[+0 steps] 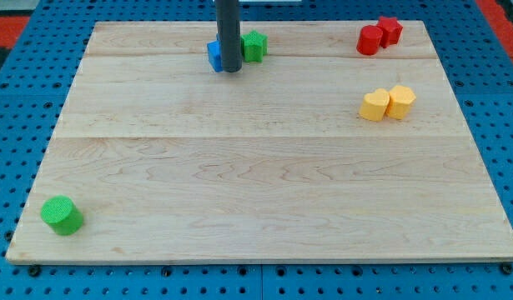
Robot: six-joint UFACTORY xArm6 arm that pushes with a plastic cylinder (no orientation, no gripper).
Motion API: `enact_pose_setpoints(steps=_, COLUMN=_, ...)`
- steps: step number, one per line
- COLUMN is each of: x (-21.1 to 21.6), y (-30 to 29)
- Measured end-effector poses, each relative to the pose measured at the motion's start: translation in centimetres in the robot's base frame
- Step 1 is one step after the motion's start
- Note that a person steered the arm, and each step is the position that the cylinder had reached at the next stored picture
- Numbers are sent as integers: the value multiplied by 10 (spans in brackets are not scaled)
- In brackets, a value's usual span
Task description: Move the red blocks into the green star
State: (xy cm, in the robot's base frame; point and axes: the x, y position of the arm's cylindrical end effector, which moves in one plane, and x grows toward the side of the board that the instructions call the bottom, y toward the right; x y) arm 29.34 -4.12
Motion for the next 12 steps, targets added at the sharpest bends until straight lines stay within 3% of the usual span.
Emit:
enact_pose_setpoints(steps=1, x=0, y=4)
enact_pose_setpoints(steps=2, x=20, y=55)
enact_pose_setpoints(steps=3, x=15, y=169)
enact_pose_setpoints(steps=4, x=-18, y=275)
enact_pose_setpoints(steps=5, x=-74, y=342)
enact_pose_setpoints(steps=6, x=-89, y=318)
enact_pose_setpoints(steps=8, x=-80, y=163)
enact_pose_setpoints(steps=9, x=-76, y=115)
enact_pose_setpoints(steps=10, x=-76, y=170)
enact_pose_setpoints(steps=11, x=-49, y=218)
enact_pose_setpoints(steps=12, x=-34, y=185)
